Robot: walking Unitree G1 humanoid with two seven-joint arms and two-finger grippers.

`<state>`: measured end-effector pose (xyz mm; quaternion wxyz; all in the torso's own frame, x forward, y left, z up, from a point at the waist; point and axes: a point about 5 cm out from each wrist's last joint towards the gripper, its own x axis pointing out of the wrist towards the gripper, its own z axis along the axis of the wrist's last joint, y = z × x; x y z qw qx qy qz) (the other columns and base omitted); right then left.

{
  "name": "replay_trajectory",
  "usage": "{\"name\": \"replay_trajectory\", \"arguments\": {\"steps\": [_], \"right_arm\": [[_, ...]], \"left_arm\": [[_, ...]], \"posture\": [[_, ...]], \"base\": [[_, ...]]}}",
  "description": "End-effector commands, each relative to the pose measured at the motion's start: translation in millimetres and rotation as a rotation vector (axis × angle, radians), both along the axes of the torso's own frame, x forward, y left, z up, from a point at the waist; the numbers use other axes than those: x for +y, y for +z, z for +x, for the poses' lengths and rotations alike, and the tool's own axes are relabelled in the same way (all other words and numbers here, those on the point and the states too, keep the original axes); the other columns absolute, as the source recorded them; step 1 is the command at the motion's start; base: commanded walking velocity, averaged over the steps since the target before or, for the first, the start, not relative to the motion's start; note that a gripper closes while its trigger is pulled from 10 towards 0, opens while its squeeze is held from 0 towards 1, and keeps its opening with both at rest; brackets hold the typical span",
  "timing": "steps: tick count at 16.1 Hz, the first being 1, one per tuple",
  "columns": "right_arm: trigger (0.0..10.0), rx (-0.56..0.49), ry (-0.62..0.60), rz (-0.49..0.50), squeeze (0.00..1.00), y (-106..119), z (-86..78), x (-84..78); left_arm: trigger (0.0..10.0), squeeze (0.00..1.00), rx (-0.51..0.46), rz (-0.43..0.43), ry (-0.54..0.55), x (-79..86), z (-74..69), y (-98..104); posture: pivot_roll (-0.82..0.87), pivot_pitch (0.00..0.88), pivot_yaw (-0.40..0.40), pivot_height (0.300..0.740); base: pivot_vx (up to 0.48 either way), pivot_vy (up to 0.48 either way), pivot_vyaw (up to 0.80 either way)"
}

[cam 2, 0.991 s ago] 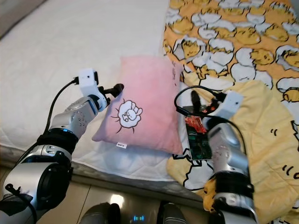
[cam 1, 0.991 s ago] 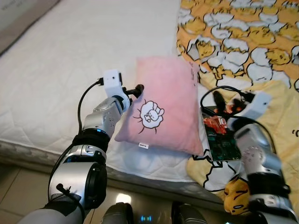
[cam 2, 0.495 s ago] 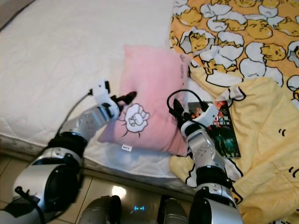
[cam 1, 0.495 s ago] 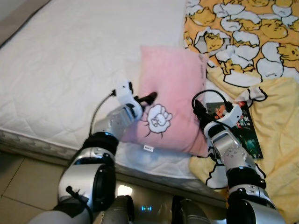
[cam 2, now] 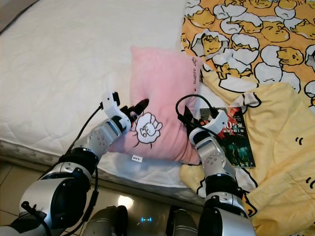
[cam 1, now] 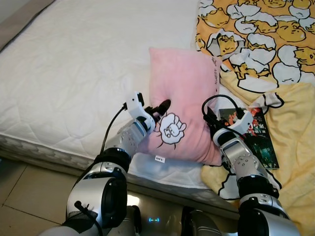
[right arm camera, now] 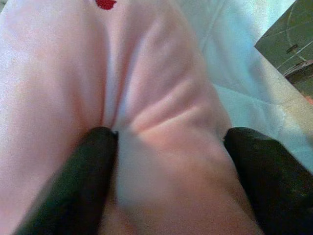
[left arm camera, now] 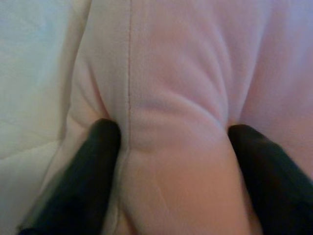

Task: Clean up the room

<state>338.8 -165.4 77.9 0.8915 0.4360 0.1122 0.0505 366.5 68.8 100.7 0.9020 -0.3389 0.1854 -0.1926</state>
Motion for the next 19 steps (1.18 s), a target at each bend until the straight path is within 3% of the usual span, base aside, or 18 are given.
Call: {"name": "replay_trajectory", "arguments": {"steps": [1,5,11,19], "right_arm": [[0.0,0.002,0.032,0.002,0.00,-3.0,-5.0,7.2],[0.0,-0.022,0.013,-0.009,0.00,-4.1,-17.1,8.5],[0.0,-0.038,-0.003,-0.007,0.00,1.8,-17.4,5.3],[0.0,-0.042,-0.004,-0.003,0.00,2.5,-14.5,7.6]], "left_arm": [[0.0,0.00,0.088,0.016,-0.080,-19.2,-16.9,-23.8],[0.0,0.00,0.041,-0.071,-0.079,-25.1,-18.6,-21.7],[0.0,0.00,-0.033,-0.192,-0.002,-22.6,-9.7,-6.5],[0.0,0.00,-0.045,-0.191,-0.016,-28.2,-11.4,-6.9]], "posture": [[0.09,0.199,-0.012,0.740],[0.08,0.198,-0.017,0.740],[0.07,0.190,-0.018,0.740],[0.07,0.186,-0.016,0.740]], "base": [[0.000,0.000,0.00],[0.000,0.000,0.00],[0.000,0.000,0.00],[0.000,0.000,0.00]]}}
